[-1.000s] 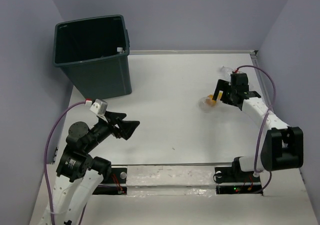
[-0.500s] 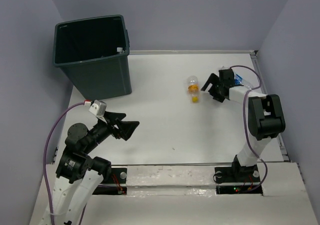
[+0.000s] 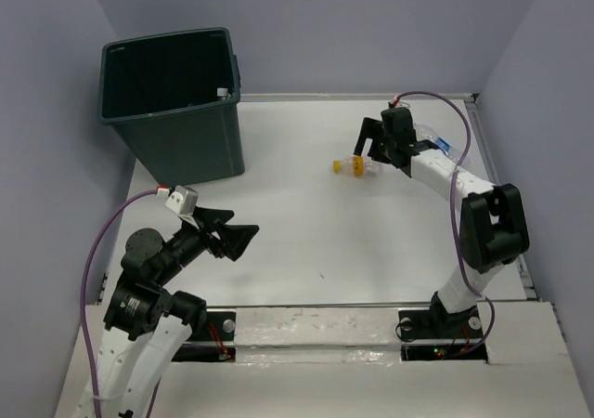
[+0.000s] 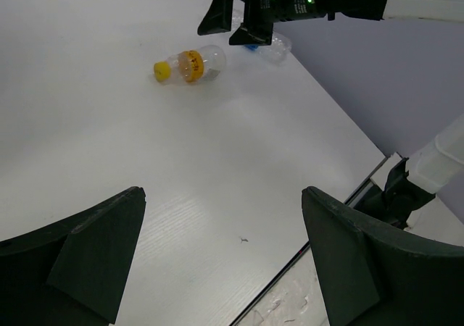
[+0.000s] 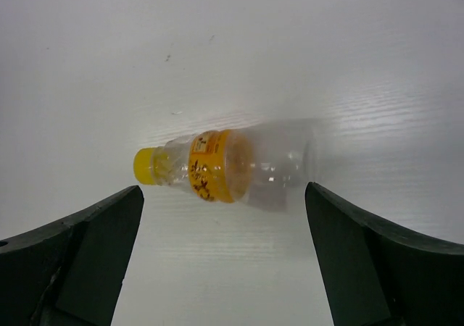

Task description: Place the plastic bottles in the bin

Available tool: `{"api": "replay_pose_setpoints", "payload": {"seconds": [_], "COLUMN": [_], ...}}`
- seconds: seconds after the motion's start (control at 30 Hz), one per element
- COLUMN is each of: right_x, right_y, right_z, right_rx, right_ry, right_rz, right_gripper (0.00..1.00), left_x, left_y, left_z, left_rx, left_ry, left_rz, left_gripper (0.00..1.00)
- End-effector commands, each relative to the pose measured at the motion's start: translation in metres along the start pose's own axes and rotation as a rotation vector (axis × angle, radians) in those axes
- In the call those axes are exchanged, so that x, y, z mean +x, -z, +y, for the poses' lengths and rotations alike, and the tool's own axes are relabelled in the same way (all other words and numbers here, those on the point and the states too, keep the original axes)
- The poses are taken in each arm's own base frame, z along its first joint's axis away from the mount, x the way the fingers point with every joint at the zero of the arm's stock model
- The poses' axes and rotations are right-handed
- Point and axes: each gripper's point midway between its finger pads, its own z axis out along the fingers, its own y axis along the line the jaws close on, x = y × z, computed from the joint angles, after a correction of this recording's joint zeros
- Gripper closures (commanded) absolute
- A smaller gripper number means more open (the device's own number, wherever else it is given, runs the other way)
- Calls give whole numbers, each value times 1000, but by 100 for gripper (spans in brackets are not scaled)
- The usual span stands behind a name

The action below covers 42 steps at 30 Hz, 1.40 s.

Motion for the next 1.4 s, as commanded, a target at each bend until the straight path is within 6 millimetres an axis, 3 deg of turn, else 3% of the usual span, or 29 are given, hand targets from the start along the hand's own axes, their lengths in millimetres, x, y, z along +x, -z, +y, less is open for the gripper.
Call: {"api": "replay_pose_setpoints", "payload": {"seconds": [0.0, 0.23, 0.43, 0.53, 0.67, 0.7, 0.73, 0.8, 0.83, 0.93, 0.97, 1.0, 1.03, 1.07, 1.1, 1.17, 1.23, 1.3, 1.37], "right_x": [21, 8, 29, 16, 5, 9, 26, 35, 44, 36, 52, 54, 40, 49, 36, 33, 50, 54, 62], "right_y": [-37, -57, -42, -22, 22, 34, 43, 46, 38, 10, -12, -23, -31, -52, -56, -68, -72, -75, -74], "right_z": [-26, -13, -21, -12, 40, 53, 67, 73, 70, 58, 45, 39, 34, 16, 14, 4, 0, 4, 12], "right_rx": [169, 140, 120, 75, -151, -204, -301, -367, -372, -306, -262, -237, -180, -142, -120, -104, -157, -173, -230], "right_ry": [-41, -6, 51, 122, 331, 421, 471, 580, 614, 778, 833, 880, 947, 960, 986, 998, 1008, 989, 958], "right_rz": [63, 63, 113, 79, 59, 62, 125, 150, 182, 163, 227, 252, 258, 320, 323, 339, 429, 445, 456], "right_gripper": [2, 2, 3, 3, 6, 6, 5, 5, 4, 1, 1, 0, 0, 0, 0, 0, 1, 4, 15], "left_x": [-4, -4, -4, -3, -3, -4, -4, -5, -5, -4, -4, -4, -4, -5, -5, -7, -8, -10, -9], "left_y": [-3, -3, -3, -4, -4, -3, -3, -3, -3, -3, -3, -3, -3, -2, -1, 0, 2, 2, 2], "left_z": [-6, -6, -6, -5, -6, -5, -5, -5, -4, -4, -4, -4, -4, -4, -4, -5, -5, -4, -4], "left_rx": [33, 35, 37, 34, 35, 31, 30, 28, 26, 26, 23, 22, 21, 21, 20, 19, 17, 8, 8], "left_ry": [-7, -10, -7, -7, -7, -7, -5, -8, -7, -6, -7, -8, -8, -9, -10, -13, -12, -9, -9], "left_rz": [-13, -12, -12, -8, -7, -9, -10, -14, -13, -10, -7, -9, -9, -14, -16, -24, -31, -37, -36], "left_gripper": [1, 1, 1, 1, 1, 1, 1, 1, 1, 1, 1, 1, 1, 1, 1, 1, 1, 1, 1]}}
